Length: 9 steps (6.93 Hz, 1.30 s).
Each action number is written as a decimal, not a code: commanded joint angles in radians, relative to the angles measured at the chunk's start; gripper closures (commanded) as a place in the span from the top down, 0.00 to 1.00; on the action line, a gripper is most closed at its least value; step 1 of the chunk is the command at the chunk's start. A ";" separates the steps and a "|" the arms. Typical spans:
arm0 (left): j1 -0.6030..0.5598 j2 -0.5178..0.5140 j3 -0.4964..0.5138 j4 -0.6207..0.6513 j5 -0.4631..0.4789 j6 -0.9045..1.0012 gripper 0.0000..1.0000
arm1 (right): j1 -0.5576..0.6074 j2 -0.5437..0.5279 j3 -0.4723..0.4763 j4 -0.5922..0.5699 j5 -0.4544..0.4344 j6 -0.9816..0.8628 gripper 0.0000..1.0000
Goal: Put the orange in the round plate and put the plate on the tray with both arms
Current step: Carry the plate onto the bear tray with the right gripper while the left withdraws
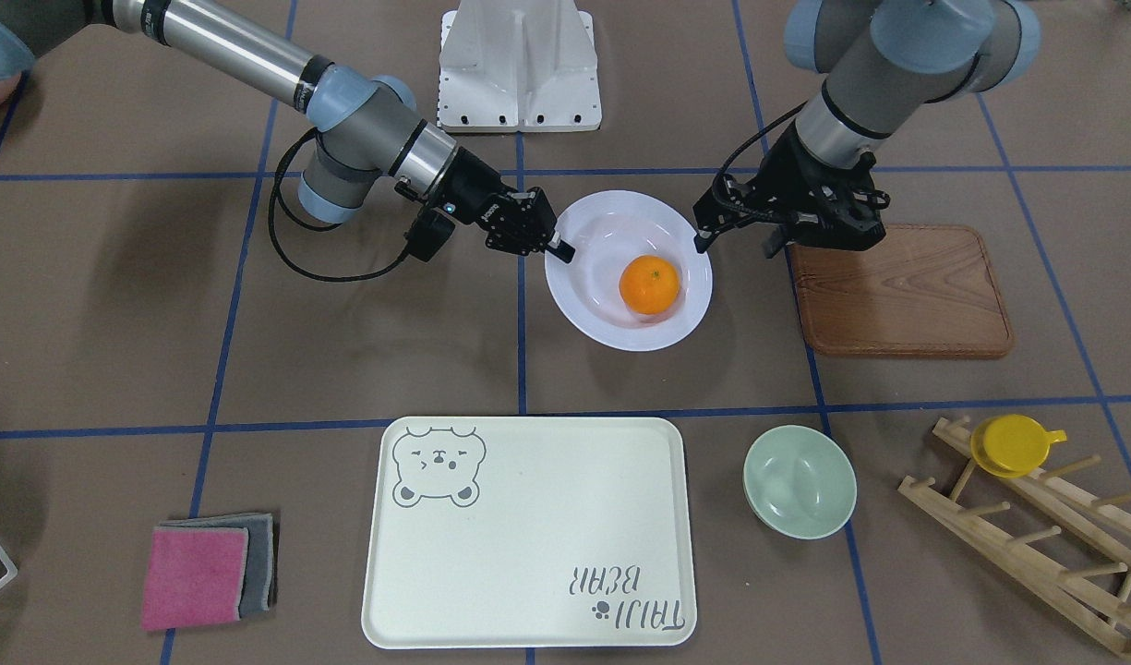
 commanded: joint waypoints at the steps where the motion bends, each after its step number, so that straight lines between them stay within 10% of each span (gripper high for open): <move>1: -0.036 0.050 0.001 0.000 0.011 0.129 0.97 | 0.081 0.134 -0.108 -0.141 -0.118 0.113 0.01; 7: -0.039 0.058 0.013 -0.002 0.028 0.151 0.97 | 0.074 0.203 -0.245 -0.403 -0.348 0.259 0.10; 8: -0.039 0.058 0.013 -0.002 0.028 0.151 0.97 | 0.073 0.205 -0.243 -0.408 -0.344 0.258 0.30; 9: -0.039 0.059 0.013 -0.002 0.028 0.151 0.97 | 0.076 0.204 -0.240 -0.419 -0.330 0.237 0.83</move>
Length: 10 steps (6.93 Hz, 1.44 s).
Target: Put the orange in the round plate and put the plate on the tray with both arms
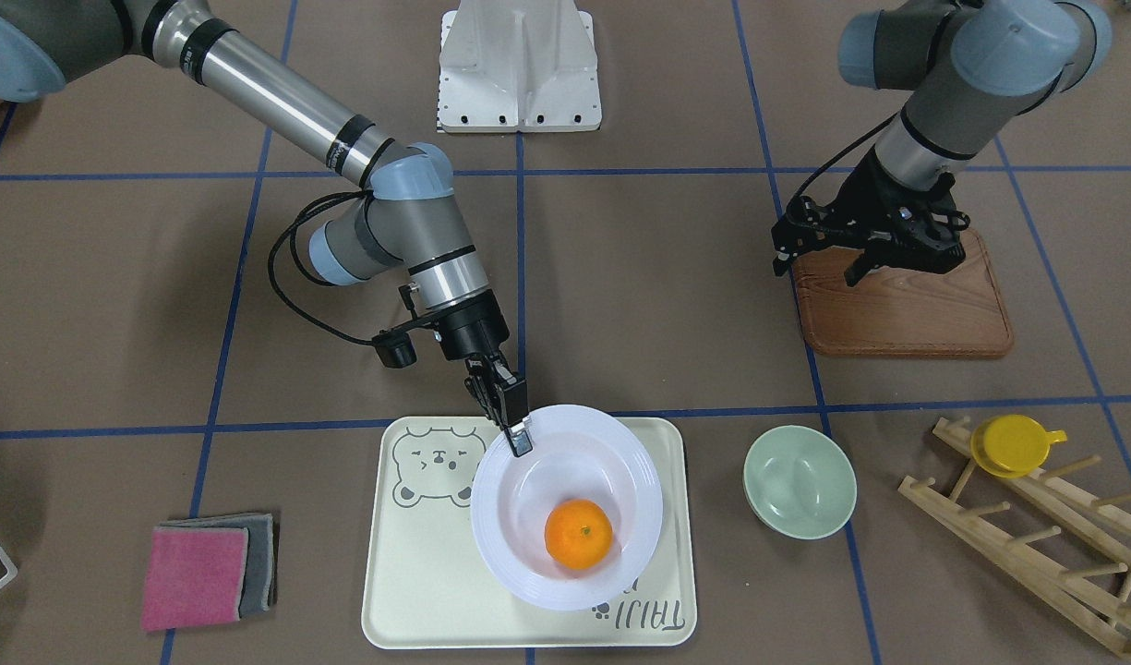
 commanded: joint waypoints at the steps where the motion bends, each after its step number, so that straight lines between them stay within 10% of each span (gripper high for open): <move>1: 0.000 0.001 0.000 0.000 0.000 0.000 0.97 | 0.003 0.002 0.028 -0.096 0.056 -0.139 0.98; 5: -0.003 0.003 -0.006 0.001 0.000 0.005 0.97 | 0.101 -0.136 0.408 -0.603 0.500 -0.719 1.00; 8: -0.098 0.169 -0.008 -0.008 -0.015 0.358 0.97 | 0.328 -0.257 0.558 -0.688 0.905 -0.982 1.00; 10: -0.220 0.228 0.038 0.008 -0.056 0.565 0.98 | 0.474 -0.358 0.675 -0.869 0.975 -1.311 1.00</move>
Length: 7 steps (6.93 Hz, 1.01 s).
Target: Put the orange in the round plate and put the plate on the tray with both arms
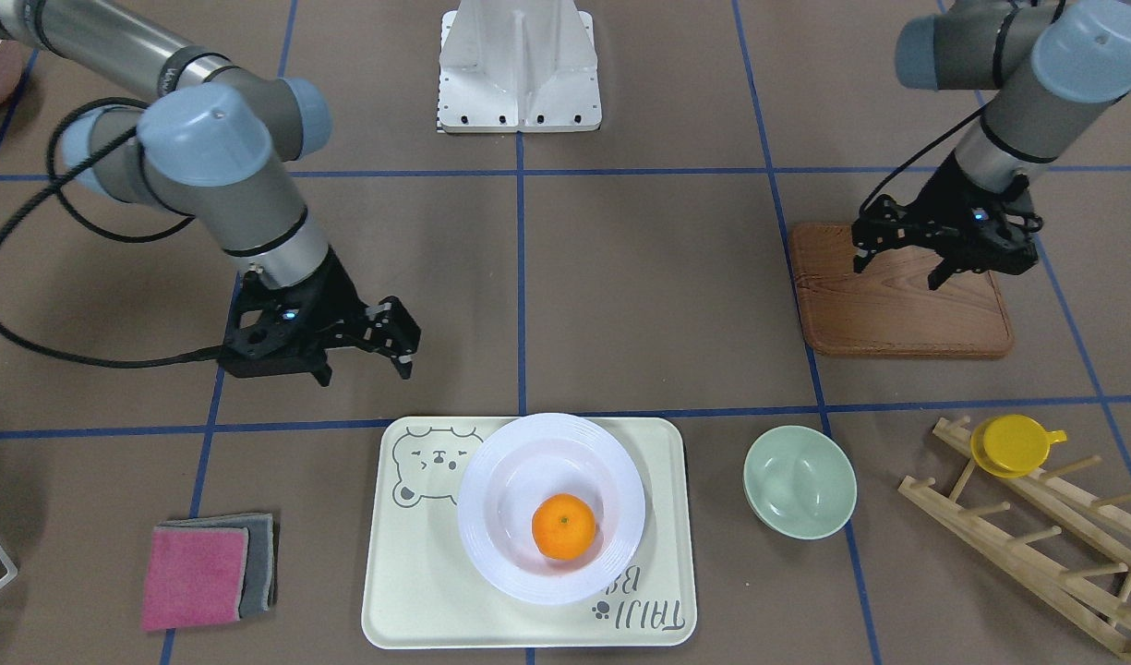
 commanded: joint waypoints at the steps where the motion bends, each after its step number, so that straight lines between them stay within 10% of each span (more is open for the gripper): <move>1: -0.131 0.033 0.074 0.060 -0.090 0.196 0.98 | 0.210 -0.125 0.160 -0.275 0.142 -0.398 1.00; 3: -0.230 0.030 0.102 0.255 -0.082 0.443 0.98 | 0.359 -0.248 0.309 -0.507 0.192 -0.670 1.00; 7: -0.393 0.065 0.167 0.284 -0.094 0.594 0.98 | 0.501 -0.372 0.237 -0.568 0.182 -0.868 1.00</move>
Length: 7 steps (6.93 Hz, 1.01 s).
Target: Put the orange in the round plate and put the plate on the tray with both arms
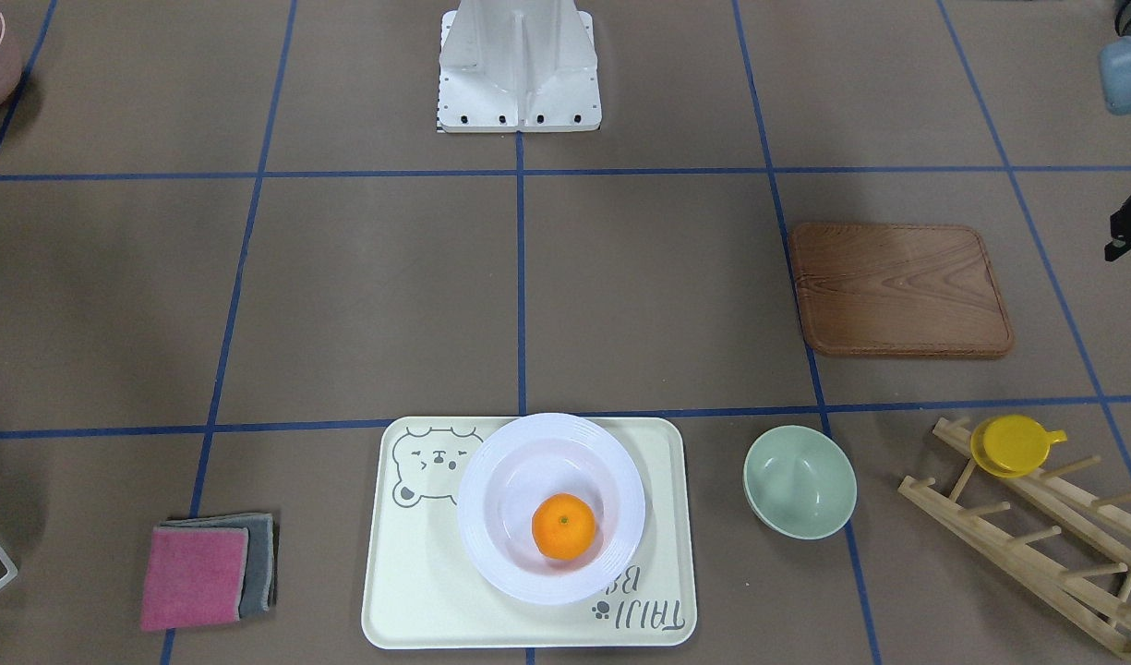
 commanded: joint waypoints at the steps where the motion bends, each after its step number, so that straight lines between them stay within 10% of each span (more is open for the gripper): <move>1: -0.042 0.023 0.008 -0.005 -0.002 0.009 0.98 | 0.093 -0.119 -0.072 0.009 0.013 -0.247 1.00; 7: -0.067 0.025 0.048 -0.009 -0.004 0.007 0.99 | 0.110 -0.198 -0.137 0.010 0.106 -0.286 1.00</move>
